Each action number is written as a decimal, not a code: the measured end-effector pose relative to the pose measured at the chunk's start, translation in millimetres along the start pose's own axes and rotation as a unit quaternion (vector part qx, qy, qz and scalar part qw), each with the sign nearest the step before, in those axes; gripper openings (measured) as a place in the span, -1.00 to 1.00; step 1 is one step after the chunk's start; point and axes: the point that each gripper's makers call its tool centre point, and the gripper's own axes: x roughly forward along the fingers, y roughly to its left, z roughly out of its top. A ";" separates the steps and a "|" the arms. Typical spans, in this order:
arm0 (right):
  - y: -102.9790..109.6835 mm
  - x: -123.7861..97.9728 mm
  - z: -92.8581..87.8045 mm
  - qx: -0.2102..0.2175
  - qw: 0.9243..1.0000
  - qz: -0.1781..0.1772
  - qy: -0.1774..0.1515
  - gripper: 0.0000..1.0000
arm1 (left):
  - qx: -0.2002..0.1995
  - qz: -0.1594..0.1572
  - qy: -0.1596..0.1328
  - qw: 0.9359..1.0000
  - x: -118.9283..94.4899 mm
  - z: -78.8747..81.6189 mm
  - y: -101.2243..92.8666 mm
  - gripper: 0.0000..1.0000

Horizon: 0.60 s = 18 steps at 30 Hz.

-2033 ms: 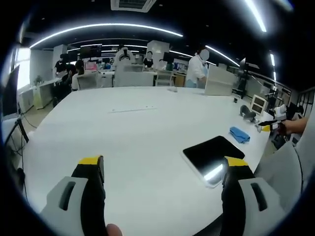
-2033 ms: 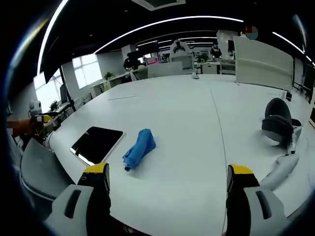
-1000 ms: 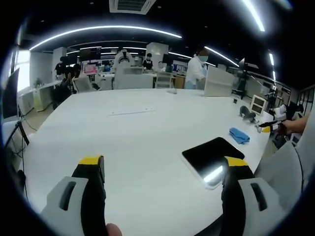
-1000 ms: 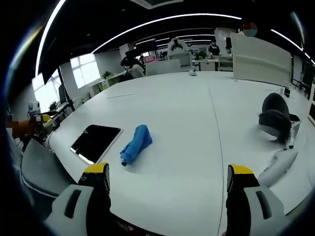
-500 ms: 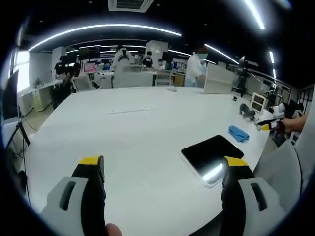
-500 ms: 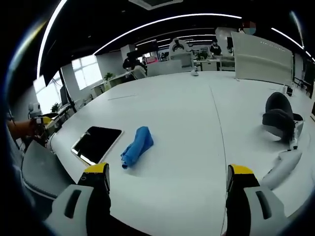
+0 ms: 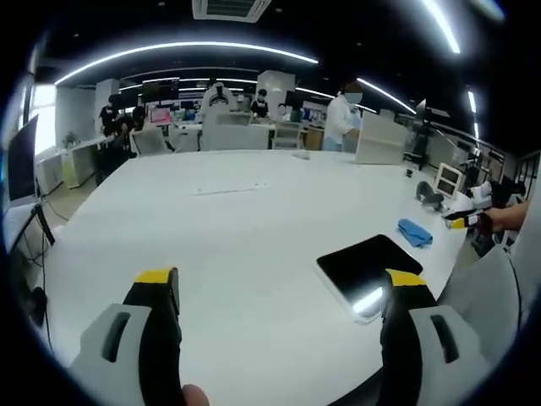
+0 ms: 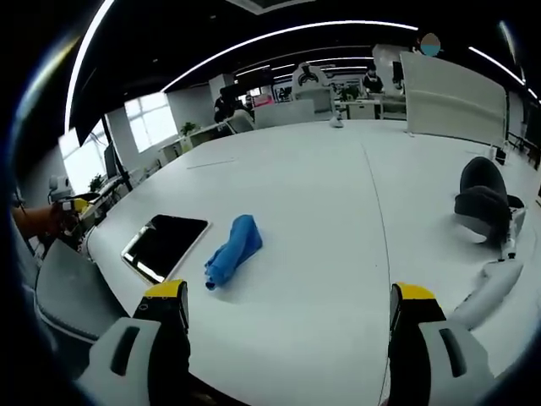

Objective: Wipe the mirror surface with the cleaning cloth until all visible marks leave the cleaned area.

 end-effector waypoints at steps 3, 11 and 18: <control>2.4 -0.6 2.0 0.001 1.000 0.001 -0.002 0.97 | -0.002 0.000 0.000 1.000 -0.1 -0.4 -1.5 0.98; 0.8 3.6 3.0 0.003 1.000 0.001 -0.002 0.97 | -0.005 0.004 -0.001 1.000 -1.3 -0.3 2.6 0.98; 4.2 4.4 0.3 0.005 1.000 -0.001 -0.001 0.97 | -0.005 0.001 -0.002 1.000 1.3 -0.2 2.8 0.98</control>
